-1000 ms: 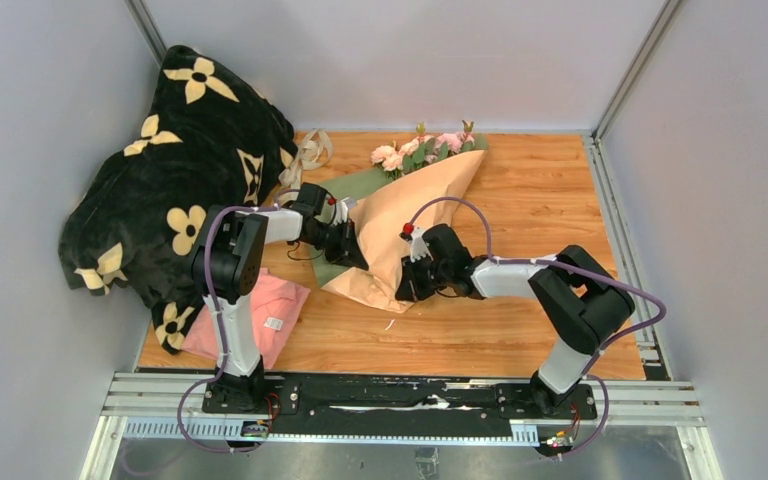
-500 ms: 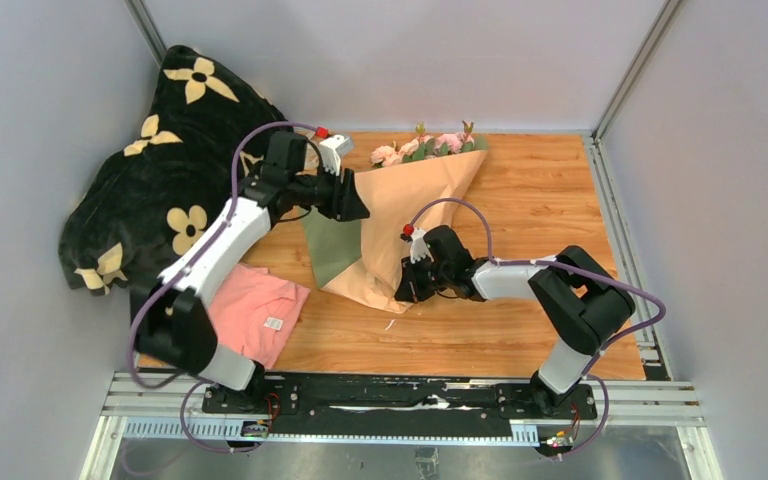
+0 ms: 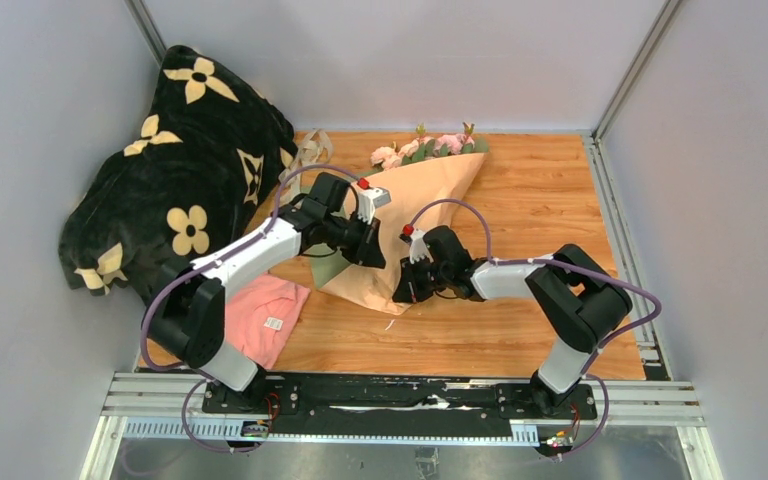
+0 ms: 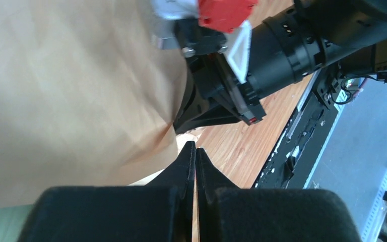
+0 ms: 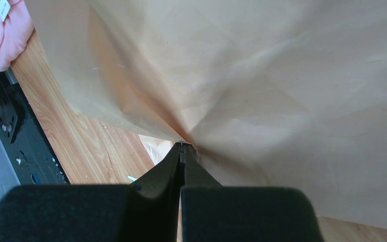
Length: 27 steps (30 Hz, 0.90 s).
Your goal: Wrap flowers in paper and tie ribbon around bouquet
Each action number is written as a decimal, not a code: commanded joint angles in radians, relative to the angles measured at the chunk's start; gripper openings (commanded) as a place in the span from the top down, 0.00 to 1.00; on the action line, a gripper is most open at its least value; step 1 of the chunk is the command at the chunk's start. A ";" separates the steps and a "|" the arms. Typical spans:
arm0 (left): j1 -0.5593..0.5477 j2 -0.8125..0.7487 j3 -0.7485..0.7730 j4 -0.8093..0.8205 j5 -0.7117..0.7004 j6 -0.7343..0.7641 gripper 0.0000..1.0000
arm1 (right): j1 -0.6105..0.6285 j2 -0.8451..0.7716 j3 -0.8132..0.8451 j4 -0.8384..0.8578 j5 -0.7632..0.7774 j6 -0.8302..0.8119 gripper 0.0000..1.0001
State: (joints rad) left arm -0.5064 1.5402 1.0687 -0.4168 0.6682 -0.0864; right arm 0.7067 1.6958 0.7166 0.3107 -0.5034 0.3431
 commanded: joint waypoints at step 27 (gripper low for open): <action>-0.061 0.313 0.000 -0.177 -0.216 0.277 1.00 | -0.077 -0.120 -0.214 -0.298 0.016 0.075 1.00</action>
State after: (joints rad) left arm -0.5735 1.8393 1.0870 -0.4740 0.5453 0.0944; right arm 0.6788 1.5906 0.5896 0.3077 -0.5232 0.3988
